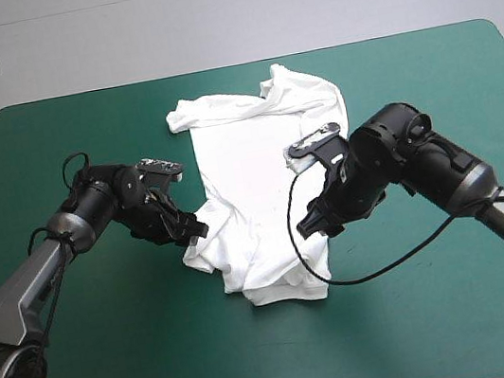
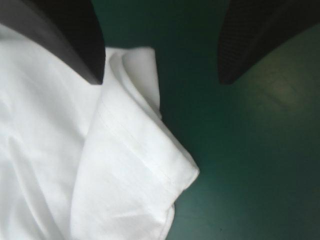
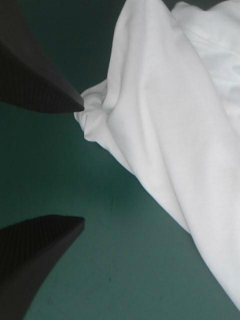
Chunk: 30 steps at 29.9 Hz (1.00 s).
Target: Fold the cloth
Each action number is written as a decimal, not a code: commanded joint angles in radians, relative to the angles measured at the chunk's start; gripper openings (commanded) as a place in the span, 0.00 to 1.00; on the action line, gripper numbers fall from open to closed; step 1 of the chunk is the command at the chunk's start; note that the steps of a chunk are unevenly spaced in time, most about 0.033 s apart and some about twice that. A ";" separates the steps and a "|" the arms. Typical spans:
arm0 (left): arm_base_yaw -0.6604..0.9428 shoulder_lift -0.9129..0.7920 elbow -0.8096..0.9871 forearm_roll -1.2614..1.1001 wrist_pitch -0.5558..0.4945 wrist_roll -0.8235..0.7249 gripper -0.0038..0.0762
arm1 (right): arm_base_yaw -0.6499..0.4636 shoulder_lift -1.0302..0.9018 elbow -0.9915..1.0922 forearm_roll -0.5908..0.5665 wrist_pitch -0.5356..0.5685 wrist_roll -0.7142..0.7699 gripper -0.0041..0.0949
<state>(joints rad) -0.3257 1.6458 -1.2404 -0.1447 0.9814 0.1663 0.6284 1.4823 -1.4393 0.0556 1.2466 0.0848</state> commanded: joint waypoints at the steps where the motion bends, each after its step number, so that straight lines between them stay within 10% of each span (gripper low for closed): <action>1: -0.007 -0.022 0.020 -0.011 -0.145 -0.015 0.64 | 0.060 -0.044 -0.018 -0.018 0.000 0.041 0.61; 9: -0.007 0.094 0.025 -0.133 -0.178 0.054 0.60 | 0.216 -0.044 0.096 -0.028 -0.039 0.129 0.61; 17: -0.036 0.122 0.025 -0.176 -0.180 0.090 0.04 | 0.243 -0.042 0.253 -0.033 -0.172 0.158 0.61; 30: -0.034 0.106 0.025 -0.162 -0.147 0.077 0.04 | 0.243 0.045 0.384 -0.048 -0.436 0.158 0.61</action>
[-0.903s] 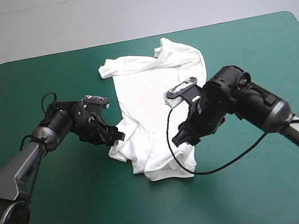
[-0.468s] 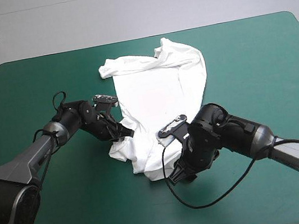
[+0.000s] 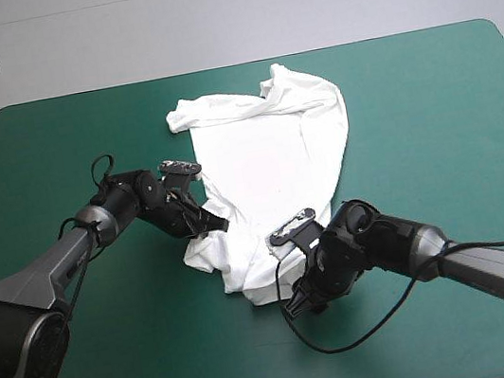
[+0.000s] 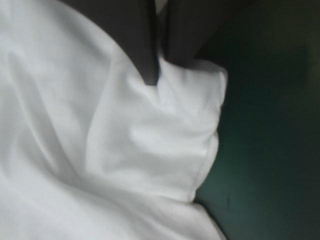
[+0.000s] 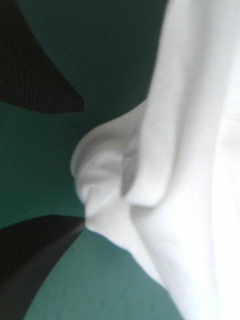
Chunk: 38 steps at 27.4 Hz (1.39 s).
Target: Fold the cloth
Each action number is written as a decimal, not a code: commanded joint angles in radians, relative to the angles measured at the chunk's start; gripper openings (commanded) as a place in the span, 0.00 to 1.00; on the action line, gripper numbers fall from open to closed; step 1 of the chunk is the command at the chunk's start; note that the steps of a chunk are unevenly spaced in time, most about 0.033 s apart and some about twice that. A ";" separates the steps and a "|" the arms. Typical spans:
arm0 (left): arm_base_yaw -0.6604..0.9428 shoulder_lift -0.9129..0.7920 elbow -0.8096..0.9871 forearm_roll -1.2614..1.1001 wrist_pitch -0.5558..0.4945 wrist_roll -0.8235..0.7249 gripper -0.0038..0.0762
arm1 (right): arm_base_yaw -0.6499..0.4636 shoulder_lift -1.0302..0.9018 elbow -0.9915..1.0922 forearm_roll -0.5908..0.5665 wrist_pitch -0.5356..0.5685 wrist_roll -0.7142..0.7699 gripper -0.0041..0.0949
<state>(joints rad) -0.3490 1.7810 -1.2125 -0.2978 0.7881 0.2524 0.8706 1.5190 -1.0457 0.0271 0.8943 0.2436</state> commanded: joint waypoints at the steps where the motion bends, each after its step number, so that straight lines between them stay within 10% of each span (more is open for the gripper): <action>1: -0.010 -0.033 -0.003 -0.006 0.040 -0.009 0.04 | 0.001 0.028 -0.009 -0.027 -0.107 -0.001 0.61; 7: -0.010 -0.048 -0.003 0.032 0.038 -0.014 0.04 | 0.001 0.125 -0.009 -0.042 -0.124 0.037 0.53; 14: -0.010 -0.061 -0.005 0.141 0.042 -0.059 0.04 | 0.001 0.069 -0.016 -0.034 -0.084 0.037 0.02; 23: -0.010 -0.230 -0.134 0.308 0.114 -0.156 0.04 | 0.001 -0.151 -0.074 -0.257 0.011 0.158 0.03; 38: -0.012 -0.383 -1.078 0.399 0.457 -0.075 0.04 | 0.001 -0.380 -0.819 -0.583 0.045 0.028 0.02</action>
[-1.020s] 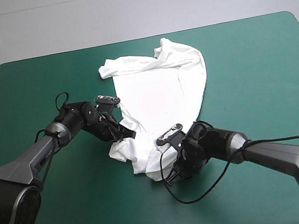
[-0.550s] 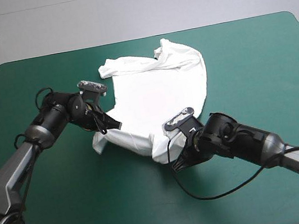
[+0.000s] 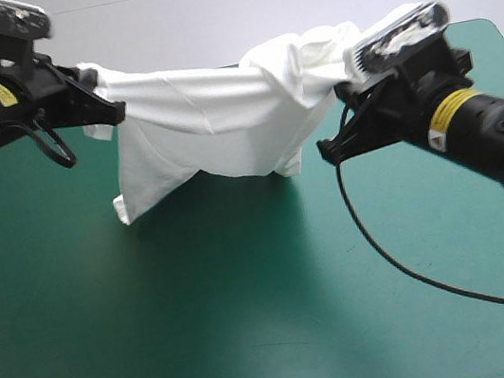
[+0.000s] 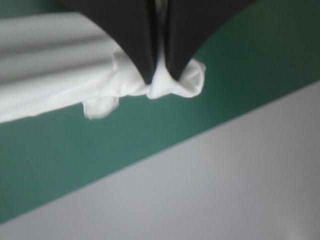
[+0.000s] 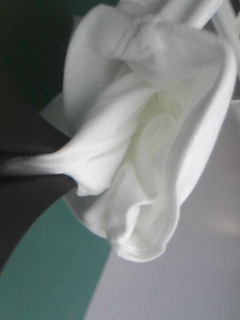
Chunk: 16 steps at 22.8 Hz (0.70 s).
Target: Fold the cloth
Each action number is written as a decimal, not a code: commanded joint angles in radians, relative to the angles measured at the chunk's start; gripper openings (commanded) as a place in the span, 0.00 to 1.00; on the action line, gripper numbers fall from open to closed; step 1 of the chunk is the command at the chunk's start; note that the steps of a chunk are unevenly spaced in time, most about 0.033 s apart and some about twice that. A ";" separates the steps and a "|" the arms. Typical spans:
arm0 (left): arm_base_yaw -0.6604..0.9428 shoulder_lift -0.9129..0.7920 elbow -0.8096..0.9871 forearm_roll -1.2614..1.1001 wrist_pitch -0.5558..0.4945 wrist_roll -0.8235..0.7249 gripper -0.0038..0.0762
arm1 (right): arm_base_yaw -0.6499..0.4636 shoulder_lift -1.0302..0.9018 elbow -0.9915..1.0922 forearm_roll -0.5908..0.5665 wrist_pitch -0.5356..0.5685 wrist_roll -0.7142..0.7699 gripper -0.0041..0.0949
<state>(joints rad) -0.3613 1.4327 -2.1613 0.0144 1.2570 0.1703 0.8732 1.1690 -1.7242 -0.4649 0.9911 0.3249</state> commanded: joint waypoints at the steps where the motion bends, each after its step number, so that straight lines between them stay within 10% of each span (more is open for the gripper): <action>1: 0.000 -0.035 -0.179 0.110 -0.024 0.009 0.04 | -0.001 -0.029 -0.211 -0.094 -0.073 -0.073 0.02; 12: 0.000 -0.033 -0.418 0.156 -0.208 0.047 0.04 | -0.001 -0.023 -0.444 -0.073 -0.479 -0.216 0.02; 16: 0.000 -0.028 -0.407 0.153 -0.197 0.065 0.04 | -0.001 0.008 -0.444 -0.075 -0.441 -0.237 0.02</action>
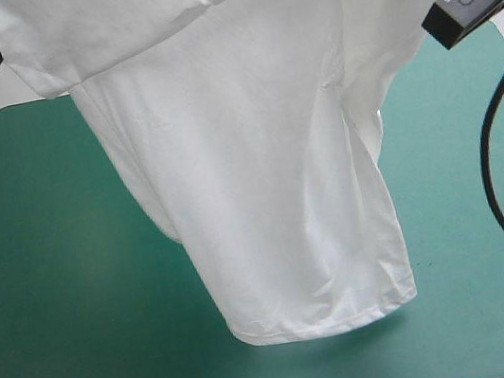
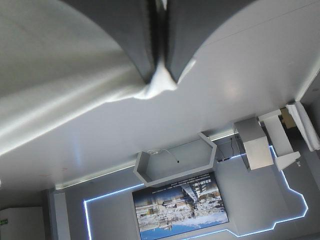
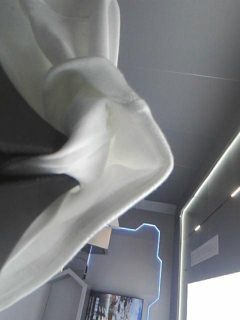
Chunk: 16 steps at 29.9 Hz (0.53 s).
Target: Fold the cloth
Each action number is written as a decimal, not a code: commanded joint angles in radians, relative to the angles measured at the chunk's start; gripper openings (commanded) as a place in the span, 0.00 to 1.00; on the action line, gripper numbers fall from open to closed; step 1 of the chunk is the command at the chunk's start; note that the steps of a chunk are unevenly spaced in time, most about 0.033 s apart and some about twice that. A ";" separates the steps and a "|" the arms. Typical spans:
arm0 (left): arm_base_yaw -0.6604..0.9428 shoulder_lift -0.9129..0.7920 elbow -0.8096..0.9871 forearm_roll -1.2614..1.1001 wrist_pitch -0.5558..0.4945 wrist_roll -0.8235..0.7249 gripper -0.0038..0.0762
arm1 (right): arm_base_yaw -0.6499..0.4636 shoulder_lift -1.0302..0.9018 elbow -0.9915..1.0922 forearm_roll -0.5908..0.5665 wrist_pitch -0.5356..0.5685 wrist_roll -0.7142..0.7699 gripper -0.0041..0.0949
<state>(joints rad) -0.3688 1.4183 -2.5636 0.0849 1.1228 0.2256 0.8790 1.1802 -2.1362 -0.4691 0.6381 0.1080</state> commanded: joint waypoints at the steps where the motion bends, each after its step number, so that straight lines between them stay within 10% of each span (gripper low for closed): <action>1: 0.007 -0.011 0.001 0.083 -0.061 0.010 0.04 | -0.007 0.010 -0.032 -0.072 -0.074 -0.032 0.02; 11: 0.009 0.144 0.177 0.083 -0.055 0.014 0.04 | -0.085 0.231 -0.030 -0.308 0.105 0.130 0.02; 16: 0.023 0.277 0.233 0.076 -0.082 0.009 0.04 | -0.336 0.379 -0.030 -0.075 0.114 0.097 0.02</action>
<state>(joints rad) -0.3565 1.6640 -2.3290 0.1619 1.1300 0.2407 0.6560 1.5284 -2.1407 -0.6180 0.8248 0.2178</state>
